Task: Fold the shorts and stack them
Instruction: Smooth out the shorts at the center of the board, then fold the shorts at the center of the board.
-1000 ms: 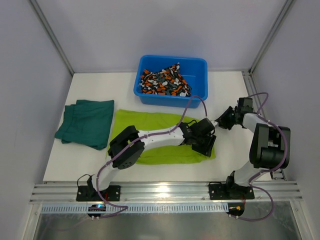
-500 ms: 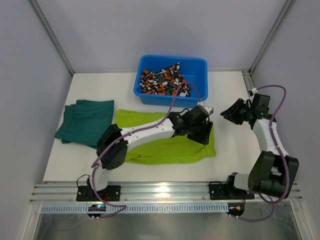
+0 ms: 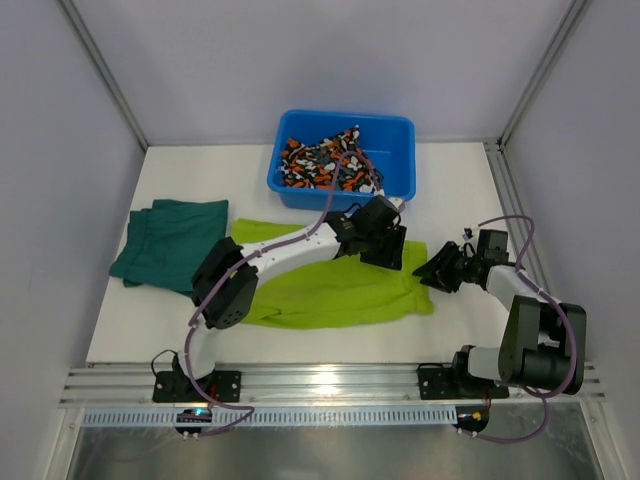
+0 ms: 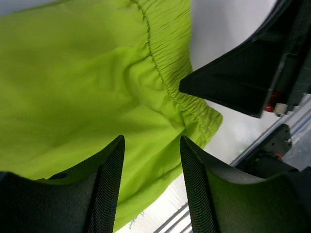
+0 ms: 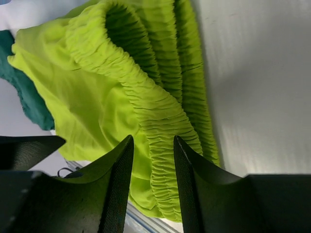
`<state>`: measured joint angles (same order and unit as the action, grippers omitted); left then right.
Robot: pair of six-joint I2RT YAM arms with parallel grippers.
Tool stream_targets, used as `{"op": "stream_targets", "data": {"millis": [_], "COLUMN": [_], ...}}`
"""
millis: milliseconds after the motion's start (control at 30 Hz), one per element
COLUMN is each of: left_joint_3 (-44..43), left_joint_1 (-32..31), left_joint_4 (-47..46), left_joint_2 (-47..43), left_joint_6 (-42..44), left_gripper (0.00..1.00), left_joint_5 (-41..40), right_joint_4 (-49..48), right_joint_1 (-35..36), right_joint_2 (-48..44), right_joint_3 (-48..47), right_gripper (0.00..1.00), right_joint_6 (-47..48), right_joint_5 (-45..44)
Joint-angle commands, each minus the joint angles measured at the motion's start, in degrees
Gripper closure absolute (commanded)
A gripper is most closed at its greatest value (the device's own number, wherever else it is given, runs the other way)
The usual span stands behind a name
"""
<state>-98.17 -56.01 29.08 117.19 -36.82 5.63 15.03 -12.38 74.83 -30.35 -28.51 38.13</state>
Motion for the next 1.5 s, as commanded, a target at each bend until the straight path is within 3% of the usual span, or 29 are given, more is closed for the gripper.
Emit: {"op": "stream_targets", "data": {"millis": [0, 200, 333, 467, 567, 900, 1067, 1200, 1467], "left_joint_3": [1.5, -0.3, -4.4, -5.2, -3.8, -2.6, -0.4, 0.3, 0.5], "left_joint_1": [-0.4, -0.4, -0.3, -0.2, -0.2, 1.0, 1.4, 1.9, 2.6], "left_joint_4": [-3.6, -5.4, -3.9, -4.0, -5.5, -5.9, -9.0, -10.3, -10.0], "left_joint_2": [2.7, 3.1, 6.8, 10.8, 12.7, 16.4, 16.5, 16.8, 16.4], "left_joint_6": [0.0, 0.2, 0.4, -0.8, -2.0, -3.4, -5.3, -6.7, -6.4], "left_gripper": [0.49, 0.49, 0.49, 0.5, 0.5, 0.51, 0.51, 0.51, 0.51], "left_joint_5": [-1.1, -1.1, -1.5, 0.2, 1.0, 2.6, 4.3, 6.1, 6.5], "right_joint_4": [-0.2, 3.3, 3.0, 0.5, -1.6, -6.5, -8.9, -13.3, -14.6], "right_joint_1": [0.1, 0.1, 0.0, -0.1, -0.1, -0.1, 0.0, 0.0, 0.1], "right_joint_2": [0.0, -5.1, -7.5, -1.5, 3.3, 13.9, 14.9, 15.9, 13.3], "right_joint_3": [-2.2, -4.5, -6.2, -7.7, -8.8, -6.8, -5.3, -2.9, 0.7], "right_gripper": [0.58, 0.53, 0.38, 0.3, 0.14, 0.11, 0.11, 0.11, 0.25], "right_joint_6": [2.5, 3.6, 4.3, 6.5, 7.3, 6.5, 7.4, 5.7, 0.5], "right_joint_5": [-6.0, -6.7, -8.9, -8.1, -6.2, -2.5, -1.9, 3.9, 6.2]}}
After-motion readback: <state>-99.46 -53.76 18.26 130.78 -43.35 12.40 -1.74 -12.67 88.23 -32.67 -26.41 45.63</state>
